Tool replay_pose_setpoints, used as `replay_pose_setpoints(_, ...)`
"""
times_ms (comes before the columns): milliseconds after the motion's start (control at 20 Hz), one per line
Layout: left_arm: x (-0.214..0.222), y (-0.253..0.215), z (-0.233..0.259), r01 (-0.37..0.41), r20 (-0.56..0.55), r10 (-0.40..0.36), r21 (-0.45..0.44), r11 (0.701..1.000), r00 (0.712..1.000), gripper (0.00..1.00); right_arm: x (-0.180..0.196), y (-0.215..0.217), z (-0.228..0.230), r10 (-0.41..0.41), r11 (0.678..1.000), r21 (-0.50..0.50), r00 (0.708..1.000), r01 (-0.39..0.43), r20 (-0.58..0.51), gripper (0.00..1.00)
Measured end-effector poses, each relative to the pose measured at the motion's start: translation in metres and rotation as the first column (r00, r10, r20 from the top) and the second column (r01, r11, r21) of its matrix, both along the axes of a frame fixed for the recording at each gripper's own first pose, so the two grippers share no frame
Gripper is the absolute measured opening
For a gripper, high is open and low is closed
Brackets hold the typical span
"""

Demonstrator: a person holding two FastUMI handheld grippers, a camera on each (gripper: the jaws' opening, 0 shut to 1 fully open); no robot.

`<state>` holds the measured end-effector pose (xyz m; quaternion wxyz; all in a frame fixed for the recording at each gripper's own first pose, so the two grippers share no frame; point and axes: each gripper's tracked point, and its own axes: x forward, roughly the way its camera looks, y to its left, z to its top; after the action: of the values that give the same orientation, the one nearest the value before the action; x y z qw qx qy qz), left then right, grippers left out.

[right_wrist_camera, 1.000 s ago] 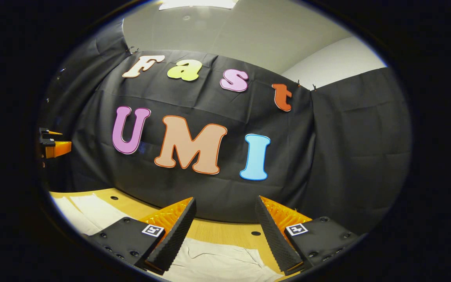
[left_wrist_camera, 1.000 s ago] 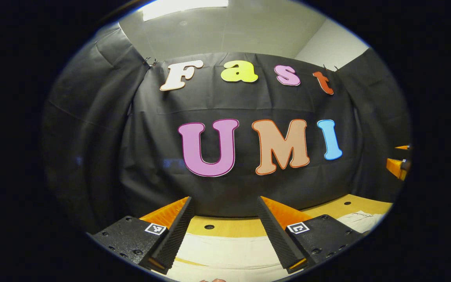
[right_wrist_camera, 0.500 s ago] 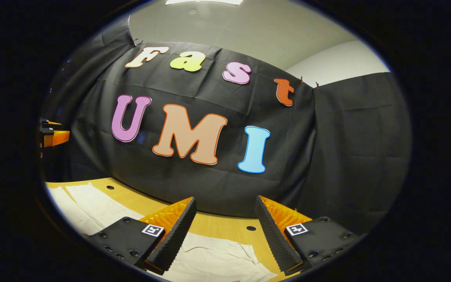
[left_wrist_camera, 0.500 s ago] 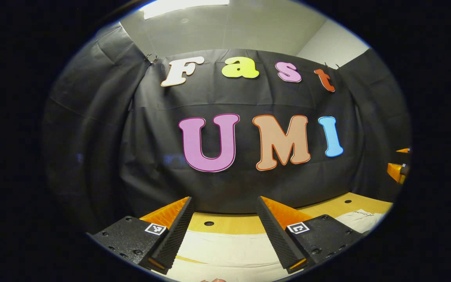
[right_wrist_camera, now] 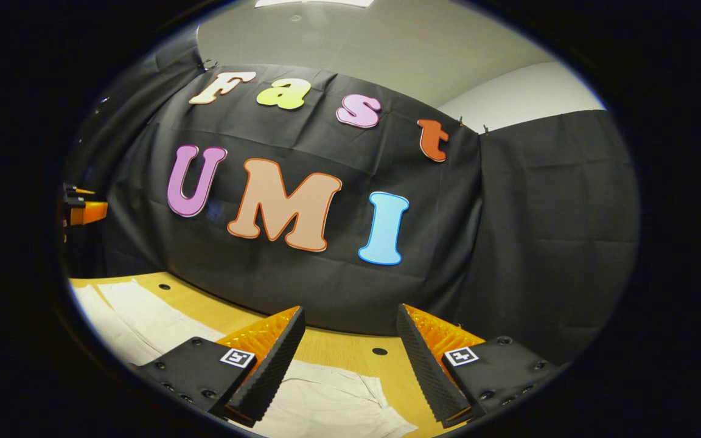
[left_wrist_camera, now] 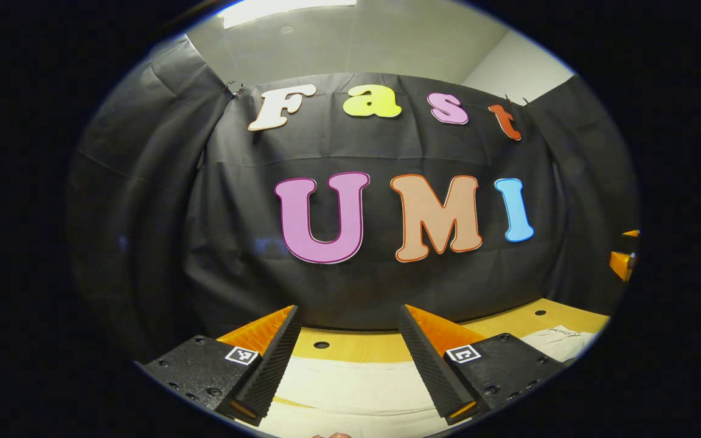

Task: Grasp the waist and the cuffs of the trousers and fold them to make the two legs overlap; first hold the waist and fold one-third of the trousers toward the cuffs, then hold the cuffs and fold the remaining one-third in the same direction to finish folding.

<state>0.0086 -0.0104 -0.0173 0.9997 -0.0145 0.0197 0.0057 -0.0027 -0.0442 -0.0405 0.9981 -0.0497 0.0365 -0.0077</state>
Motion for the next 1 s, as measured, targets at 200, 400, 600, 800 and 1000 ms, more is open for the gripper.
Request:
replay_pose_setpoints(200, 0.0, 0.002, -0.004, -0.018, -0.012, 0.018, 0.001, 1.0, 1.0, 0.96, -0.013, -0.029, -0.029, 0.019, 0.988, -0.154, 0.998, -0.028, -0.062, 0.97)
replay_pose_setpoints(400, -0.002, 0.001, -0.009, -0.033, -0.029, 0.033, 0.005, 0.999, 0.999, 0.95, -0.035, -0.048, -0.058, 0.04, 0.948, -0.309, 0.991, -0.078, -0.125, 0.97)
replay_pose_setpoints(600, -0.003, -0.006, -0.011, -0.033, -0.037, 0.034, 0.019, 0.999, 0.999, 0.98, -0.056, -0.053, -0.093, 0.082, 0.896, -0.416, 0.977, -0.159, -0.196, 0.97)
replay_pose_setpoints(800, -0.003, -0.018, -0.012, -0.025, -0.042, 0.026, 0.02, 0.999, 0.999, 0.96, -0.075, -0.06, -0.134, 0.116, 0.846, -0.472, 0.951, -0.247, -0.288, 0.97)
replay_pose_setpoints(1000, -0.006, -0.027, -0.018, -0.015, -0.055, 0.017, 0.042, 0.999, 0.998, 0.95, -0.093, -0.065, -0.171, 0.16, 0.754, -0.552, 0.915, -0.356, -0.371, 0.97)
